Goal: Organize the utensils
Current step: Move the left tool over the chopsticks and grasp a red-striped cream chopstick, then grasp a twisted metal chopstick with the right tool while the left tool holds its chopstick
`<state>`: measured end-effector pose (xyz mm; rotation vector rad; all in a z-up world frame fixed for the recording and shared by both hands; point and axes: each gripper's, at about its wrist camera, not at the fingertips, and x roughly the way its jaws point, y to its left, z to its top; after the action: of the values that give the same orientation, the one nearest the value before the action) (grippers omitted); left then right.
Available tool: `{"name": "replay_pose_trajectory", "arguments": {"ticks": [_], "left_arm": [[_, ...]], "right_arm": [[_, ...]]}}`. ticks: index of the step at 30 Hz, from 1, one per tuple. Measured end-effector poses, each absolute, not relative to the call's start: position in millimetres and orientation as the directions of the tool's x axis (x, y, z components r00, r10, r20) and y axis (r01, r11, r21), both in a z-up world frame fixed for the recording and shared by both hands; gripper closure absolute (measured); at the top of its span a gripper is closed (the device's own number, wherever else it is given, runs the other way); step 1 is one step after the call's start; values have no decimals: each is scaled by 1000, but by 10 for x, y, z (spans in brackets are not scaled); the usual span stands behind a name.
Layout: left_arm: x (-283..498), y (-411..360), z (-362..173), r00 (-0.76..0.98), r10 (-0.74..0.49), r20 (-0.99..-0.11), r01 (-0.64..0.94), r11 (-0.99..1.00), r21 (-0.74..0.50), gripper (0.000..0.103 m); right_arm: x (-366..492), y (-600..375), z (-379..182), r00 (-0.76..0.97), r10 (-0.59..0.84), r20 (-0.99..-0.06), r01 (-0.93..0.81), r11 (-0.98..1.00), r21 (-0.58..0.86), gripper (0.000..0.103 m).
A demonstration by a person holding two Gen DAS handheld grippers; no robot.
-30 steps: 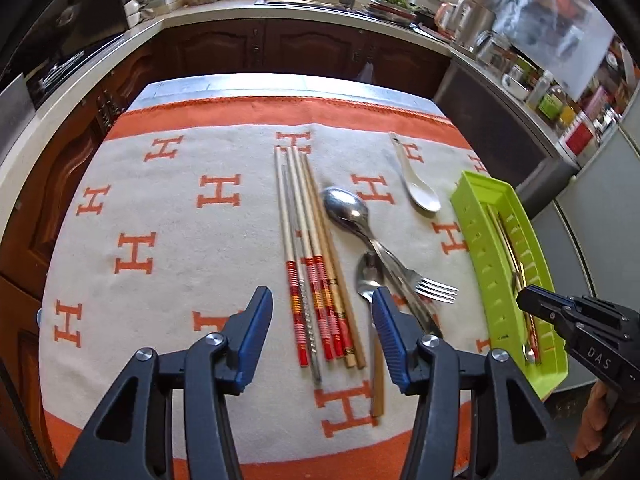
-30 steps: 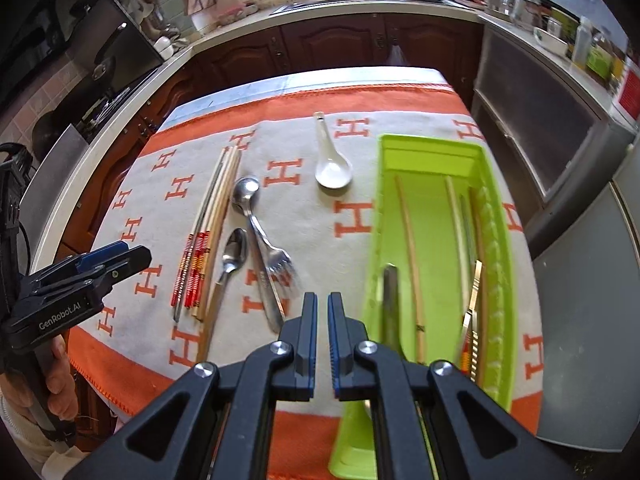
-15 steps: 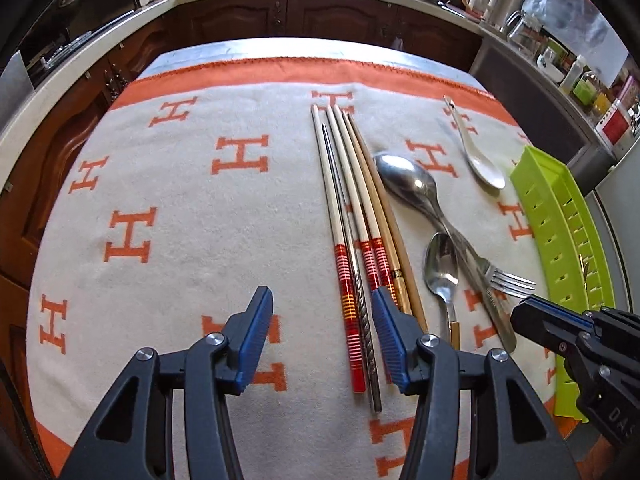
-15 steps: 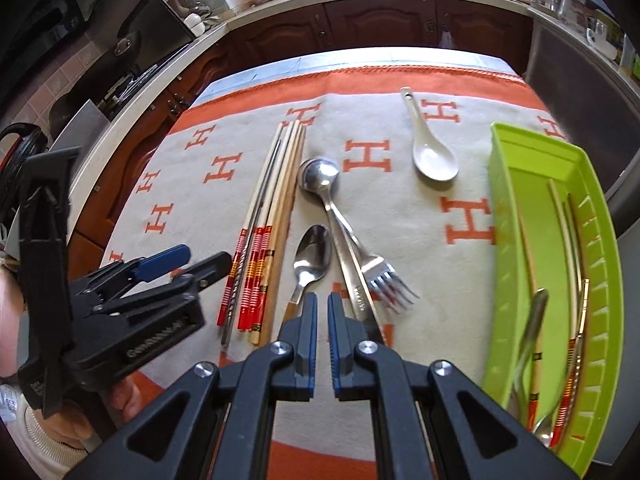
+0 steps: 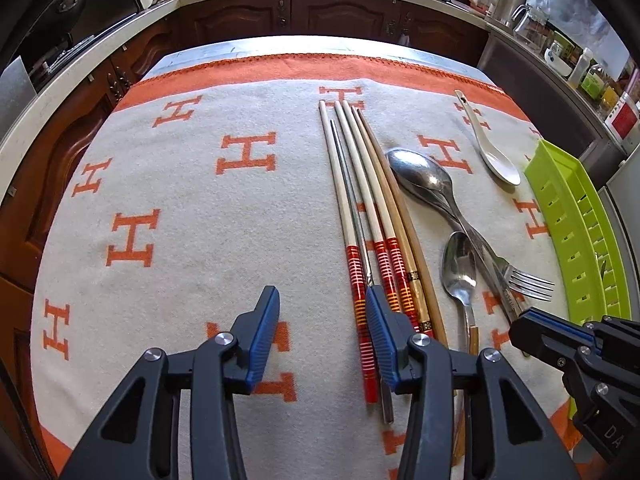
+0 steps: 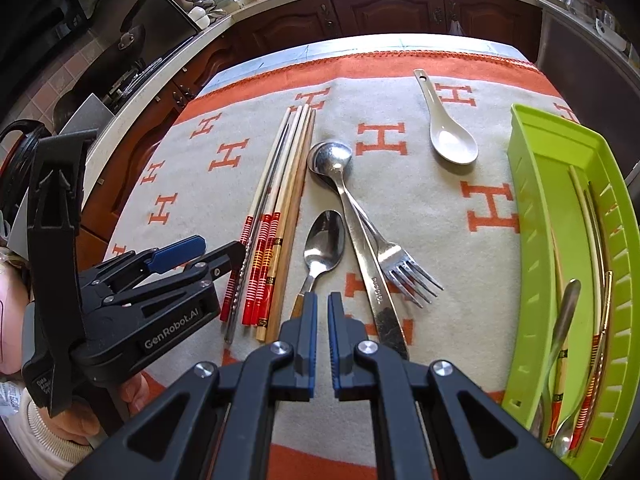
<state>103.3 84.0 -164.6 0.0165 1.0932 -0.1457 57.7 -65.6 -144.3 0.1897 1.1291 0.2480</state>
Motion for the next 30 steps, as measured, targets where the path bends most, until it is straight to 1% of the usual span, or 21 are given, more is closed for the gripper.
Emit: {"name": "replay_pose_trajectory", "arguments": {"ticks": [4, 7, 9, 14, 16, 17, 18, 19, 22, 25, 30], "left_arm": [[1060, 848, -1671, 432, -107, -896, 116, 991, -63, 60], [1043, 745, -1689, 442, -51, -896, 139, 990, 12, 60], [1035, 696, -1687, 452, -35, -891, 149, 988, 37, 60], [1117, 681, -1686, 451, -46, -891, 137, 990, 18, 60], [1155, 689, -1687, 456, -60, -888, 135, 991, 2, 65], [1160, 688, -1684, 461, -66, -885, 136, 991, -3, 75], [1165, 689, -1681, 467, -73, -881, 138, 990, -9, 90], [1178, 695, -1684, 470, -80, -879, 139, 990, -16, 95], [1194, 763, -1686, 472, -116, -874, 129, 990, -62, 99], [1197, 901, -1680, 463, -163, -871, 94, 986, -134, 99], [1089, 1191, -1636, 489, -154, -859, 28, 986, -162, 99]], "right_arm": [[581, -648, -1449, 406, 288, -868, -102, 958, 270, 98], [578, -645, -1446, 408, 287, -867, -102, 958, 268, 98], [568, -651, -1439, 410, 285, -866, -102, 958, 267, 98], [560, -653, -1430, 411, 283, -867, -104, 959, 264, 98], [559, -644, -1422, 411, 282, -867, -108, 959, 261, 98], [557, -639, -1415, 411, 281, -867, -110, 960, 259, 98], [555, -632, -1410, 412, 281, -867, -113, 960, 257, 98], [554, -622, -1404, 413, 281, -867, -115, 960, 256, 98], [555, -600, -1391, 415, 280, -866, -120, 960, 253, 98], [573, -563, -1375, 415, 284, -864, -129, 959, 253, 98], [664, -426, -1357, 414, 312, -855, -161, 950, 268, 98]]}}
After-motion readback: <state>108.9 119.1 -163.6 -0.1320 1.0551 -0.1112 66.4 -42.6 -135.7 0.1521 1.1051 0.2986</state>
